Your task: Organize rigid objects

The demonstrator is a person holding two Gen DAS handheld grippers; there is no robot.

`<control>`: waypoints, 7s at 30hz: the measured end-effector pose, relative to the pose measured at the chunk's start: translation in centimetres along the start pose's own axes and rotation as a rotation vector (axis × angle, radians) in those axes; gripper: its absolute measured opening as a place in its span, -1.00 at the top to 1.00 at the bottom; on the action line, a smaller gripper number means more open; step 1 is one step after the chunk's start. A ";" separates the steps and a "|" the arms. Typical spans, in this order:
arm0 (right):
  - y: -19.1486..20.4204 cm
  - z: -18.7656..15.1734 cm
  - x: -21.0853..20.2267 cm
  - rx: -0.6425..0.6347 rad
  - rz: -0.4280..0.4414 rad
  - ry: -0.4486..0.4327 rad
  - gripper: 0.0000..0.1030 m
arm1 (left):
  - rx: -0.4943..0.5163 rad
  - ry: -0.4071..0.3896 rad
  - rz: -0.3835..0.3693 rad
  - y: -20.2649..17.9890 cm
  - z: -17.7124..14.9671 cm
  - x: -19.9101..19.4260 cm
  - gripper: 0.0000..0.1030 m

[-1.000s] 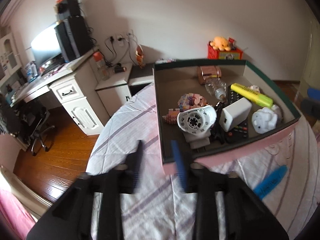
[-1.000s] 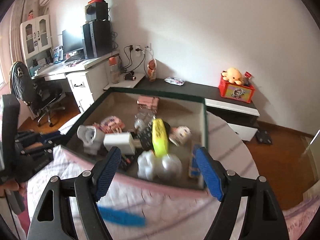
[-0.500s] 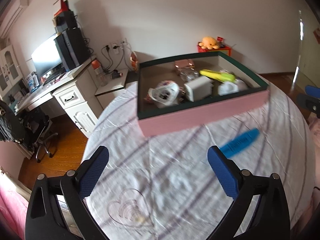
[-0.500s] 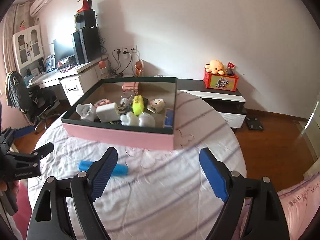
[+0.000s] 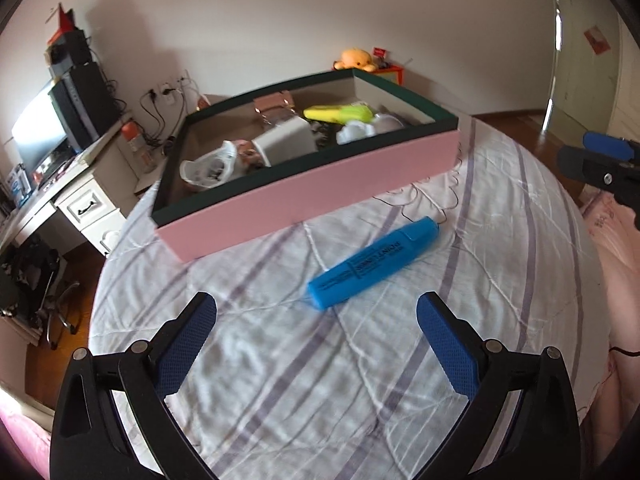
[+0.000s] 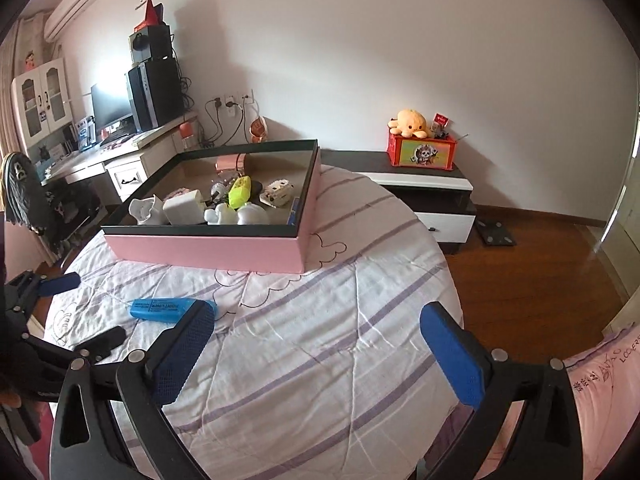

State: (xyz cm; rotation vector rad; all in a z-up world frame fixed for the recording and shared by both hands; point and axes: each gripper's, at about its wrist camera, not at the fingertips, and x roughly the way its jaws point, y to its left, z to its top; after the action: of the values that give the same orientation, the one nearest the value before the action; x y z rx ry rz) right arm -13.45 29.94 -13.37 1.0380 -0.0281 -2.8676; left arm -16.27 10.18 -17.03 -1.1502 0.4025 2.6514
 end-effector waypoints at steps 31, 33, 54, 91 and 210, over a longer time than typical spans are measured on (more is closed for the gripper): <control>-2.0 8.4 12.6 0.038 0.084 0.183 -0.73 | -0.019 0.061 -0.024 -1.1 2.5 6.0 0.48; -2.0 8.3 13.0 0.037 0.094 0.196 -0.30 | -0.026 0.068 -0.001 0.2 1.8 5.7 0.48; -0.4 8.0 14.5 -0.011 0.102 0.247 0.29 | -0.204 0.094 0.193 11.2 -2.1 5.1 0.48; 1.1 8.3 15.5 -0.088 0.067 0.280 0.71 | -0.122 -0.135 0.083 10.5 10.9 0.8 0.48; 14.1 5.1 -16.7 -0.178 0.040 -0.312 -1.00 | -0.225 -0.531 0.175 6.7 0.7 -23.5 -0.99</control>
State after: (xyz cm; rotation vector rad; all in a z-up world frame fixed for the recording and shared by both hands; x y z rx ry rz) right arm -2.83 17.38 1.91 0.5481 0.1790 -2.8996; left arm -3.15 1.96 1.83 -0.4288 0.1093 3.0673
